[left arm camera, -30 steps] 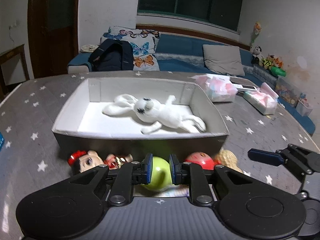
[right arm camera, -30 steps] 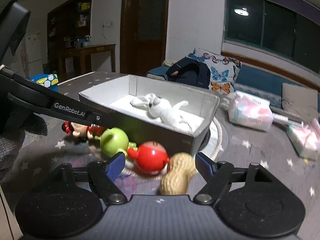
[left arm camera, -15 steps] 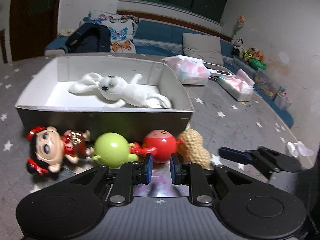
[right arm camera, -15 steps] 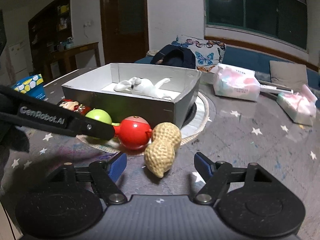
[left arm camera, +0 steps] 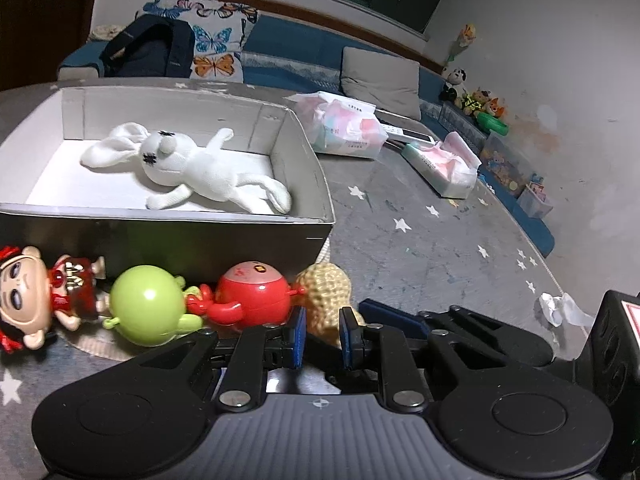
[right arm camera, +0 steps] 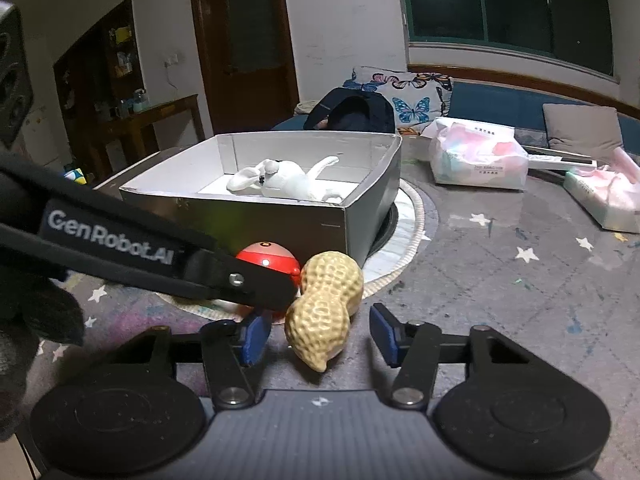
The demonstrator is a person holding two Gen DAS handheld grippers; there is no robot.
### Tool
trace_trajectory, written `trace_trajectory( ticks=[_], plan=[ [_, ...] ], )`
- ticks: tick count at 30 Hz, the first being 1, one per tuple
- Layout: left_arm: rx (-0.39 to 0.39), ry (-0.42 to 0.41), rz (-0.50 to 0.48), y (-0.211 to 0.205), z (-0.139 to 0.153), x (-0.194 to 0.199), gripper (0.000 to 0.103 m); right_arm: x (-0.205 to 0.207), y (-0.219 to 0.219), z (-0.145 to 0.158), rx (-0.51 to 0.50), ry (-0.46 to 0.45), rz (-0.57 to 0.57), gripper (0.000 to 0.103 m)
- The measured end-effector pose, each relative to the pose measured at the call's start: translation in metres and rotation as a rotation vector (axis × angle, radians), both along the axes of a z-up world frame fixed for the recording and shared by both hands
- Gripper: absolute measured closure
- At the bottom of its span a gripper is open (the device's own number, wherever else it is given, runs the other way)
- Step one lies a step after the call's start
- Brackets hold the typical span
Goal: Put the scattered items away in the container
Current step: 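Close the right tool on the peanut-shaped plush, then carry the peanut plush into the box beside the bunny and open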
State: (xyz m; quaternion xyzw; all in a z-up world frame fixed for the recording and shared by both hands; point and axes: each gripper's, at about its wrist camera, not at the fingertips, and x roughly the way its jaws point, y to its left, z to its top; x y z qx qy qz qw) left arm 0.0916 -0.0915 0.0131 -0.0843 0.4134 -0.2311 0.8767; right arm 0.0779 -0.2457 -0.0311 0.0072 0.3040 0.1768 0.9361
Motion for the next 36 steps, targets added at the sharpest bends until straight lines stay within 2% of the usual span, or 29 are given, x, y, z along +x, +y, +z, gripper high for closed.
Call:
trace_trajectory(
  ticks=[6,10,22,30,36],
  plan=[
    [-0.02,0.031,-0.008,-0.004,-0.003,0.009,0.08,0.004,-0.002,-0.003,0.019,0.017,0.0,0.057],
    [-0.039,0.056,-0.01,-0.007,-0.007,0.015,0.075,0.006,-0.004,-0.006,0.033,0.031,0.004,0.066],
    [-0.09,0.07,-0.035,-0.009,-0.009,0.016,0.073,0.002,-0.012,-0.006,0.061,0.039,-0.012,0.067],
    [-0.209,0.01,-0.048,0.005,0.02,0.006,0.073,-0.016,-0.014,0.028,0.043,-0.064,-0.021,0.067],
    [-0.25,-0.06,-0.013,0.019,0.05,0.022,0.072,0.004,-0.001,0.059,0.007,-0.134,0.02,0.067]
  ],
)
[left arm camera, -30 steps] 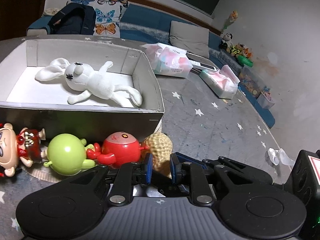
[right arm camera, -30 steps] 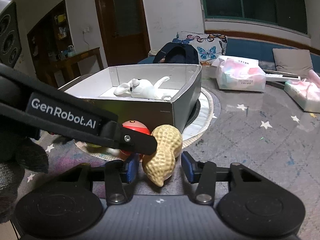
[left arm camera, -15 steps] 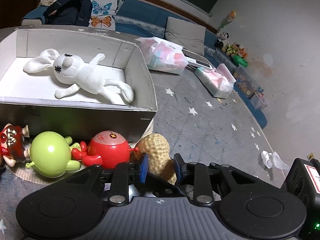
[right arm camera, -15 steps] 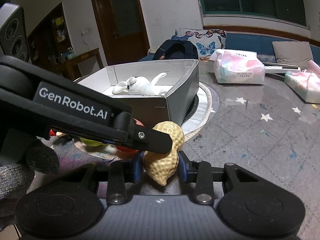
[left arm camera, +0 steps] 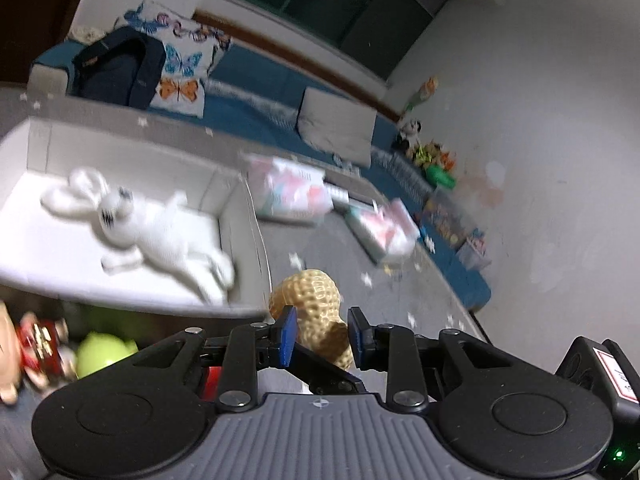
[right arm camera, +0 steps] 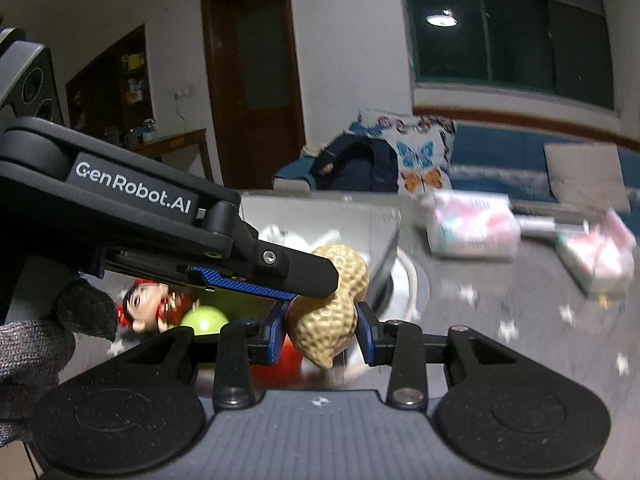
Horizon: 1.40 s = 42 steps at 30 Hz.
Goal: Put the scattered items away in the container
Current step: 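Carry the peanut plush into the box beside the bunny and open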
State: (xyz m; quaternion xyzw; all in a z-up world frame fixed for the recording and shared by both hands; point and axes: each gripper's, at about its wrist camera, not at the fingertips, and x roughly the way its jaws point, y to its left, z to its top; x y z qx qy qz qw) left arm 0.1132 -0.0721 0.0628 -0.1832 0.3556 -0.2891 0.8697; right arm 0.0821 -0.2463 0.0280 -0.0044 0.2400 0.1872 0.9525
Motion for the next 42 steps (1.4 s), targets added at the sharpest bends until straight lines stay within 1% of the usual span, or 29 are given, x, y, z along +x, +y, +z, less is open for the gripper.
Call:
trace_trajectory(
  ticks=[4,8,12,16,19,24,30,36,42],
  plan=[
    [-0.005,-0.012,0.042,0.009,0.011,0.027,0.072,0.033,0.014,0.015,-0.013,-0.003,0.022,0.067],
    [0.0,0.011,0.07,0.019,0.009,0.061,0.072,0.071,0.03,0.019,-0.042,0.029,0.029,0.067],
    [-0.015,0.074,0.081,0.027,-0.004,0.099,0.072,0.11,0.044,0.012,-0.069,0.096,0.036,0.067],
    [-0.007,0.131,0.094,0.032,-0.021,0.13,0.072,0.136,0.053,0.003,-0.107,0.155,0.044,0.067],
    [-0.013,0.169,0.1,0.034,-0.031,0.146,0.072,0.153,0.058,-0.004,-0.135,0.193,0.051,0.067],
    [0.008,0.189,0.098,0.031,-0.043,0.159,0.072,0.173,0.065,-0.014,-0.201,0.239,0.058,0.067],
    [0.035,0.207,0.103,0.027,-0.052,0.169,0.072,0.188,0.071,-0.023,-0.244,0.286,0.066,0.067],
    [0.047,0.22,0.116,0.026,-0.058,0.176,0.072,0.199,0.079,-0.03,-0.286,0.312,0.086,0.067],
    [0.048,0.235,0.129,0.03,-0.062,0.177,0.072,0.204,0.086,-0.035,-0.335,0.307,0.101,0.067]
  ],
)
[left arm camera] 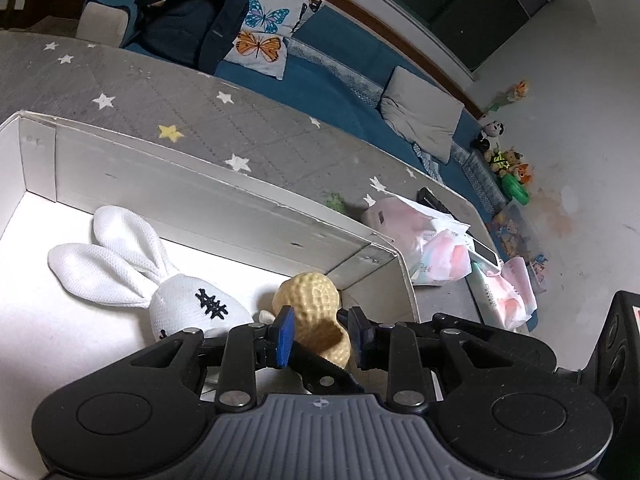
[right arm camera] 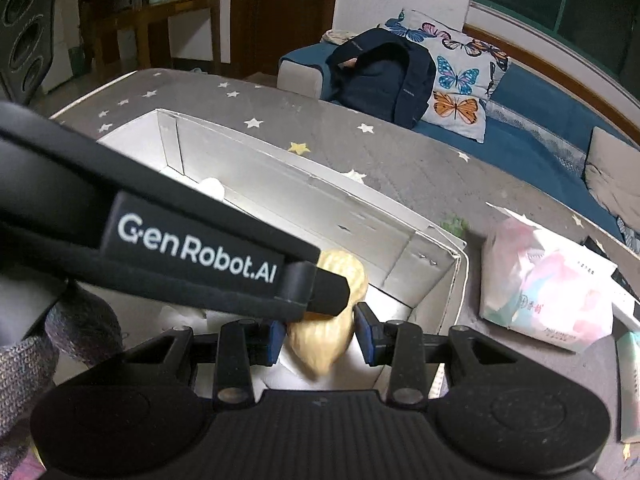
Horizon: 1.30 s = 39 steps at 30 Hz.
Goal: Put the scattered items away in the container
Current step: 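Carry the peanut plush into the box beside the bunny and open, then withdraw the right tool from the box back toward the remaining toys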
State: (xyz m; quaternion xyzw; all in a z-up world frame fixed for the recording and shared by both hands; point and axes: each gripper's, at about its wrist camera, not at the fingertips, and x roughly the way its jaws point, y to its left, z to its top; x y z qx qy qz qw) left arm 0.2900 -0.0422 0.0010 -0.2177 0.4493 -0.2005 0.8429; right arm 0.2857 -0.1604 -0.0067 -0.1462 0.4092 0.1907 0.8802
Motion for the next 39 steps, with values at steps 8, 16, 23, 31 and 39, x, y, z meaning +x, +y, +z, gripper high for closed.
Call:
trace_trajectory(
  ticks=[8,16,23,31,39],
  plan=[
    [0.006,-0.018,0.013,0.002,0.007,-0.008,0.072,-0.004,-0.004,0.002,0.032,-0.02,-0.011,0.066],
    [0.042,-0.11,0.028,0.006,0.031,-0.042,0.072,-0.039,-0.016,0.021,0.101,-0.106,-0.026,0.048],
    [0.057,-0.173,0.048,0.009,0.047,-0.085,0.072,-0.087,-0.026,0.04,0.161,-0.207,-0.044,0.032],
    [0.095,-0.26,0.065,0.012,0.057,-0.144,0.072,-0.145,-0.034,0.046,0.222,-0.277,-0.061,0.011],
    [0.112,-0.275,0.101,0.02,0.051,-0.184,0.072,-0.187,-0.043,0.038,0.243,-0.317,-0.099,0.0]
  ],
)
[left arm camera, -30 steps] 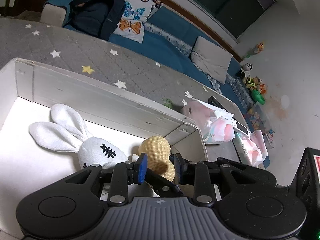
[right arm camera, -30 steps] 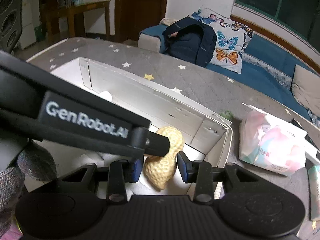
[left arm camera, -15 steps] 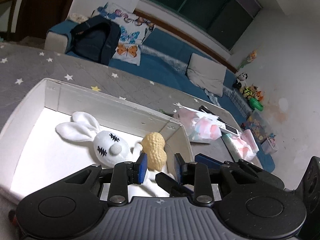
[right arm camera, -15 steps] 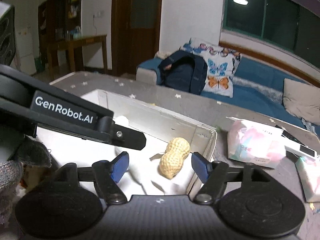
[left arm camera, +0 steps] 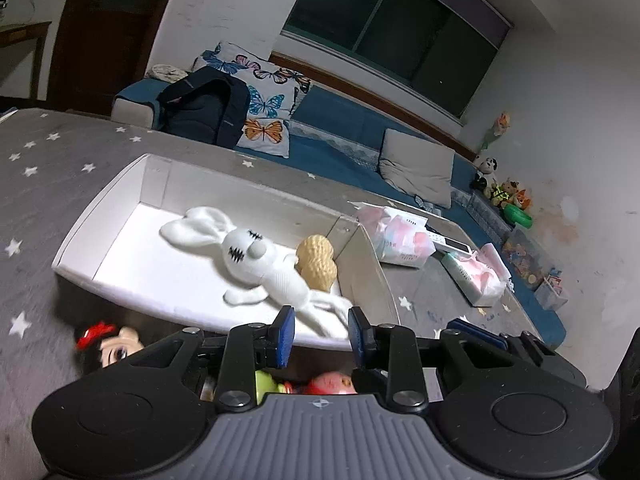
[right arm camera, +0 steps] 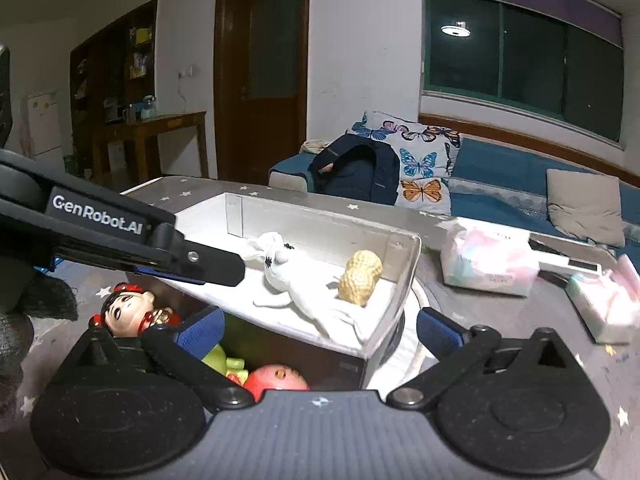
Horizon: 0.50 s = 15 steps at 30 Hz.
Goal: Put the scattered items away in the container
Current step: 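Withdraw the right tool from the box back toward the remaining toys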
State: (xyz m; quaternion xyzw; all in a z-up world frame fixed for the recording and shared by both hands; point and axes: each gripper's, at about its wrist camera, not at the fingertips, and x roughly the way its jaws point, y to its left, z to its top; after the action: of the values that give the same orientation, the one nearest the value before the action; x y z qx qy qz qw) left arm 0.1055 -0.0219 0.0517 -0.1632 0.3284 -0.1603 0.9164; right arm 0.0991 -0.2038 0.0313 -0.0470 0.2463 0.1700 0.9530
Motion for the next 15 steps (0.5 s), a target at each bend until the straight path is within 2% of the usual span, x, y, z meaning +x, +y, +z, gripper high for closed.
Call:
trace_trajectory(
  ticks=[9,15],
  plan=[
    [0.064,-0.023,0.028,0.0,-0.006,-0.03,0.072,-0.025,-0.011,-0.012,0.089,0.013,-0.041,0.0],
    [0.102,-0.034,0.029,-0.006,-0.01,-0.044,0.072,-0.034,-0.013,-0.025,0.081,0.024,-0.059,0.0]
  ],
)
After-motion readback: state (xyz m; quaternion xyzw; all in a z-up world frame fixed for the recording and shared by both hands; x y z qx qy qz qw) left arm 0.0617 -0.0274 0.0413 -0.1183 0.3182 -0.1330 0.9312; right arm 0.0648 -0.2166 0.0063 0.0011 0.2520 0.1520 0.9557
